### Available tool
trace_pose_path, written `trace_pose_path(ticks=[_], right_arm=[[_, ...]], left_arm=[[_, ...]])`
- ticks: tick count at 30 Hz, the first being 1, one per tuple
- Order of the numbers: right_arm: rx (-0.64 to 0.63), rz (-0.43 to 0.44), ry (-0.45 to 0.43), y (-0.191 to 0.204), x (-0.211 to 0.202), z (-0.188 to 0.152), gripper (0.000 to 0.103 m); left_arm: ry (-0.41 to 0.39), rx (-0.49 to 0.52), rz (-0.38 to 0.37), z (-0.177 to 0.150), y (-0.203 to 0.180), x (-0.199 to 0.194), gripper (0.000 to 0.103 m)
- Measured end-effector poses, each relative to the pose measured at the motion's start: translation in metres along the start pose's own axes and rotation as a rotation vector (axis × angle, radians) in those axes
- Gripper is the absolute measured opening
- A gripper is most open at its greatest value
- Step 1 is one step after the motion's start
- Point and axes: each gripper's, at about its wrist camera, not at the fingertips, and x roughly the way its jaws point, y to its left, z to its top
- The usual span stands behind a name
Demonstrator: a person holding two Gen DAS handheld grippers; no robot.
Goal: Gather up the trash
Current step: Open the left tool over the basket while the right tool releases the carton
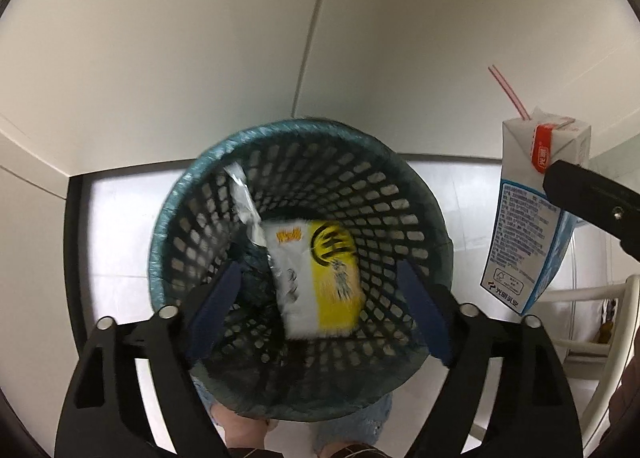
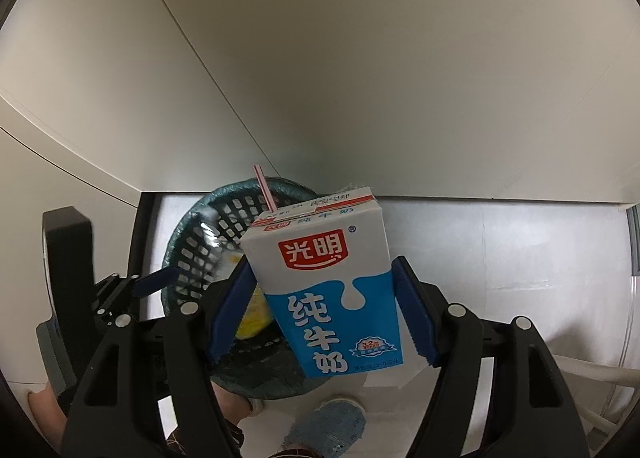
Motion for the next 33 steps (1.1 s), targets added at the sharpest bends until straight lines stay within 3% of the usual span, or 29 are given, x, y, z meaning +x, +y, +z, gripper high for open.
trace_pose_path(ticks=[4,14,22,28,33], right_arm=[[-0.013,0.012,0.0,0.01,0.005,0.0,0.066],[-0.03,0.042,0.01,0.034,0.027,0.002,0.067],[-0.065,0.048,0.046,0.048,0.036,0.003,0.068],[-0.067,0.033,0.052,0.053,0.02,0.006,0.08],[-0.041,0.005,0.031,0.053,-0.017,0.01,0.092]], left_arm=[[-0.021,-0.024,0.019,0.0,0.012,-0.01,0.095],[-0.024,-0.045,0.076,-0.002,0.059,-0.027,0.096],[-0.002,-0.077,0.078,-0.001,0.085,-0.034,0.095],[-0.011,-0.081,0.078,0.001,0.089,-0.05,0.095],[-0.017,-0.088,0.066,0.005,0.088,-0.076,0.095]])
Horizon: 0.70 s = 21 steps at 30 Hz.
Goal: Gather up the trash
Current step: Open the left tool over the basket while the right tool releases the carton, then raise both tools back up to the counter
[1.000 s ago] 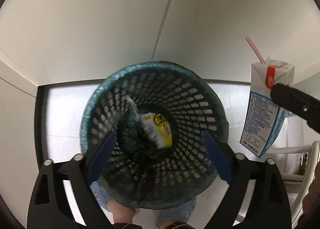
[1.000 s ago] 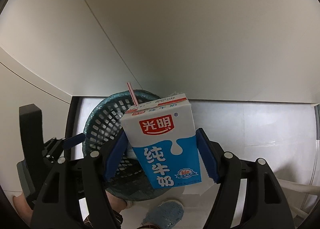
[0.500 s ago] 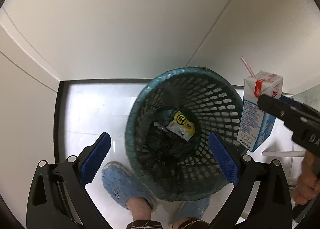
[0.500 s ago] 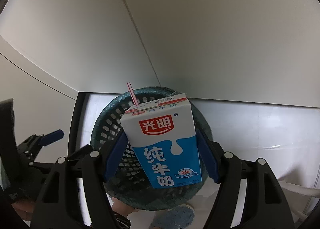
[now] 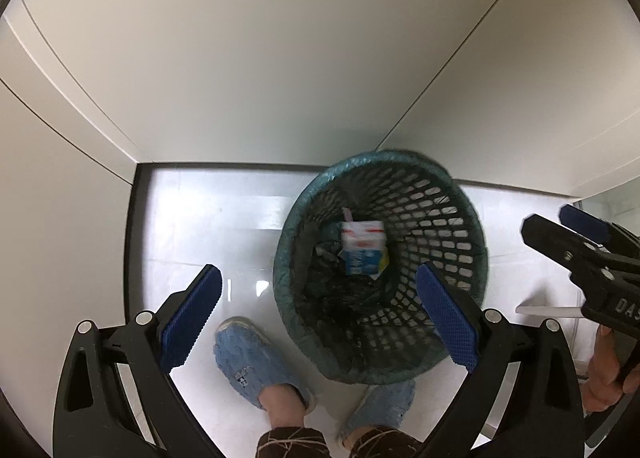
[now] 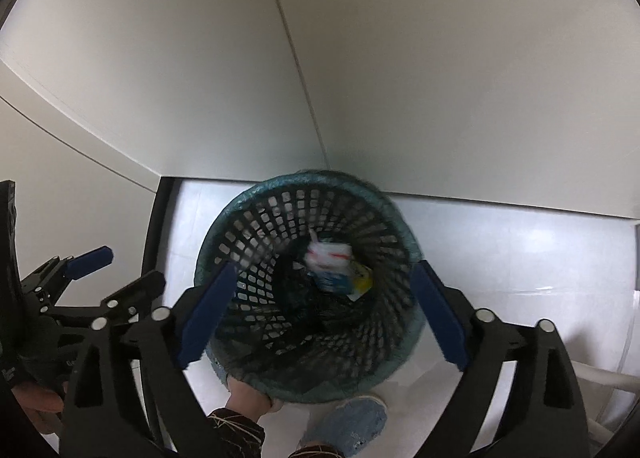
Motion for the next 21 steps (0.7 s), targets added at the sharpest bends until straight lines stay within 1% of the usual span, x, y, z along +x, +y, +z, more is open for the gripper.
trace_pose_path(ticks=[2,5,8,15,19,21], right_arm=[[0.011,-0.011,-0.01,0.002,-0.019,0.002,0.095],[0.011,-0.016,-0.023,0.003,-0.047,0.008,0.095],[-0.015,-0.028,-0.043,0.007,-0.088,0.015,0.095],[-0.057,-0.048,-0.115,0.014,-0.202,0.034,0.095],[-0.047,-0.058,-0.15,0.013,-0.269,0.043,0.095],[-0.032,-0.048,-0.177,0.01,-0.303,0.048,0.095]], left_arm=[[-0.013,0.004,-0.001,0.004,-0.002,-0.02,0.096],[-0.034,0.015,-0.003,0.012,-0.009,-0.056,0.096],[-0.056,0.031,-0.001,0.02,-0.019,-0.097,0.097],[-0.129,0.056,-0.007,0.036,-0.038,-0.212,0.097],[-0.15,0.075,-0.01,0.048,-0.052,-0.28,0.097],[-0.163,0.087,0.0,0.056,-0.06,-0.312,0.097]])
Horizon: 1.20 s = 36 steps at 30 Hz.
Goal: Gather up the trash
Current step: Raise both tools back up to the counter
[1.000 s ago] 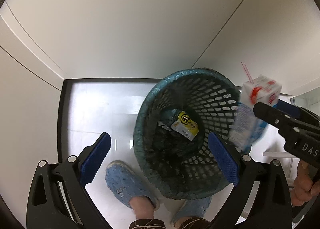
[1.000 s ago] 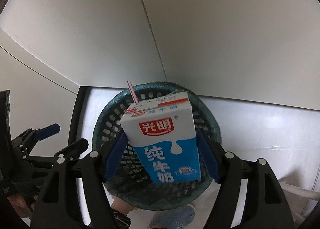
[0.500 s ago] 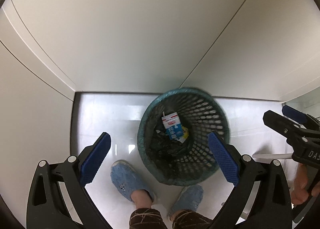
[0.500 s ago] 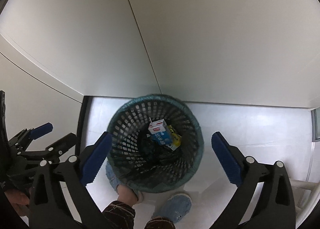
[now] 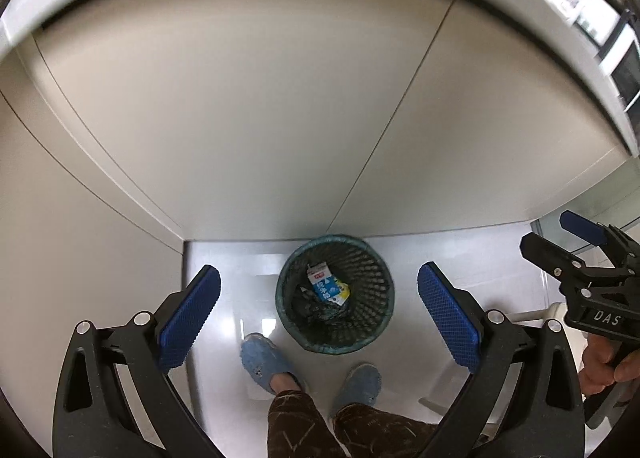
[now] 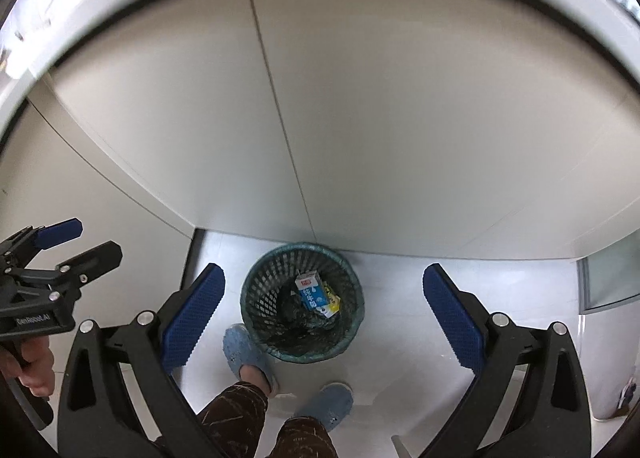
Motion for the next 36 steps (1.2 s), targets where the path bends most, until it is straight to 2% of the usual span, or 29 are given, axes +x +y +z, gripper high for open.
trace_pose_path(ticks=[7,12,17,23,27,36], right_arm=[[0.021,0.005,-0.116,-0.01,-0.102,0.046,0.095],[0.025,-0.014,-0.181,-0.013,-0.153,0.082,0.095],[0.037,-0.037,-0.243,-0.017,-0.196,0.12,0.095],[0.055,-0.061,-0.279,-0.018,-0.218,0.157,0.095],[0.058,-0.09,-0.279,-0.021,-0.217,0.181,0.095],[0.061,-0.103,-0.221,-0.029,-0.193,0.22,0.09]], left_arm=[[-0.052,-0.003,0.026,0.044,-0.02,-0.09,0.097],[-0.106,0.02,0.006,0.079,-0.027,-0.144,0.097],[-0.144,0.042,-0.018,0.121,-0.027,-0.18,0.097],[-0.182,0.071,-0.025,0.18,-0.02,-0.205,0.097],[-0.183,0.114,-0.03,0.214,-0.015,-0.212,0.097],[-0.134,0.111,-0.022,0.266,-0.004,-0.188,0.097]])
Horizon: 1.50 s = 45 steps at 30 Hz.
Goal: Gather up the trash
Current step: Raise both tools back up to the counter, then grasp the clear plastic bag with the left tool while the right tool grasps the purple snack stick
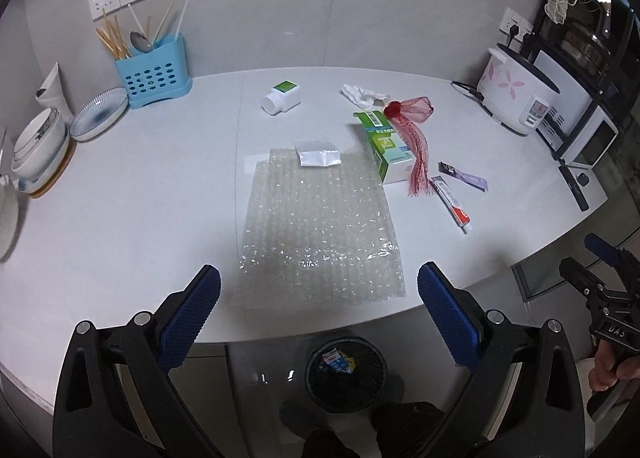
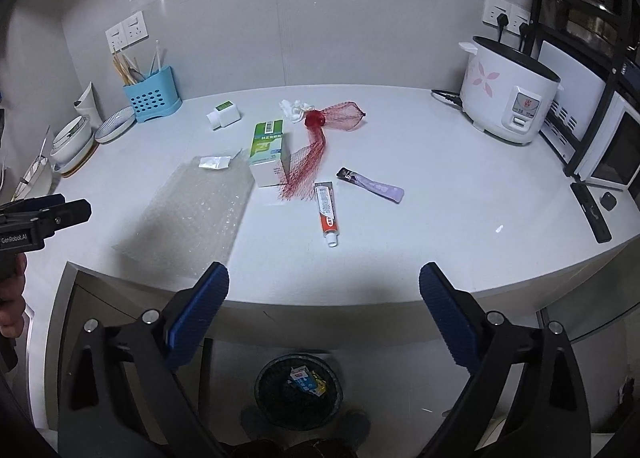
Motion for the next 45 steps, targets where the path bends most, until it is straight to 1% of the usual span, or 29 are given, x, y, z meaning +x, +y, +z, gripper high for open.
trace_pose_path(ticks=[5,9,12,13,17,22,24,27,29,31,36,38,39,41,44,45], right_arm=[[-0.048,0.01,0.041,-0.009,0.033,0.027,0.084],[-0.108,0.048,0.061,-0.023,0.067,0.06,0.084],[-0.165,0.072,0.093,-0.035,0.1,0.085,0.081],[-0.185,0.079,0.114,-0.039,0.114,0.094,0.077],[-0.265,0.097,0.208,-0.05,0.167,0.119,0.073],[-0.359,0.115,0.374,-0.051,0.223,0.121,0.061],[-0.404,0.122,0.416,-0.051,0.236,0.118,0.059],[-0.419,0.14,0.461,-0.055,0.25,0.114,0.059],[-0.418,0.138,0.488,-0.057,0.258,0.112,0.054],[-0.422,0.147,0.51,-0.058,0.264,0.109,0.053],[-0.429,0.159,0.52,-0.059,0.268,0.108,0.048],[-0.427,0.158,0.521,-0.058,0.271,0.112,0.037],[-0.424,0.158,0.525,-0.058,0.271,0.113,0.034],[-0.418,0.155,0.534,-0.059,0.272,0.115,0.019],[-0.404,0.145,0.545,-0.056,0.272,0.119,0.018],[-0.399,0.141,0.547,-0.057,0.273,0.12,0.018]], left_arm=[[0.02,-0.018,0.024,0.028,0.0,0.03,0.097],[0.037,-0.046,0.053,0.051,-0.003,0.059,0.097],[0.072,-0.101,0.064,0.072,-0.005,0.091,0.097],[0.078,-0.117,0.067,0.077,-0.006,0.1,0.097],[0.108,-0.153,0.101,0.099,-0.007,0.136,0.097],[0.154,-0.187,0.138,0.12,-0.004,0.175,0.097],[0.175,-0.198,0.139,0.125,-0.003,0.189,0.097],[0.213,-0.19,0.161,0.131,-0.002,0.21,0.097],[0.236,-0.186,0.165,0.134,-0.001,0.223,0.097],[0.26,-0.177,0.172,0.134,-0.001,0.235,0.097],[0.317,-0.178,0.186,0.131,0.003,0.258,0.096],[0.33,-0.18,0.188,0.13,0.004,0.262,0.095],[0.331,-0.175,0.196,0.13,0.004,0.263,0.094],[0.336,-0.168,0.208,0.133,0.003,0.263,0.09],[0.344,-0.175,0.213,0.137,0.005,0.261,0.077],[0.347,-0.176,0.213,0.139,0.007,0.261,0.069]])
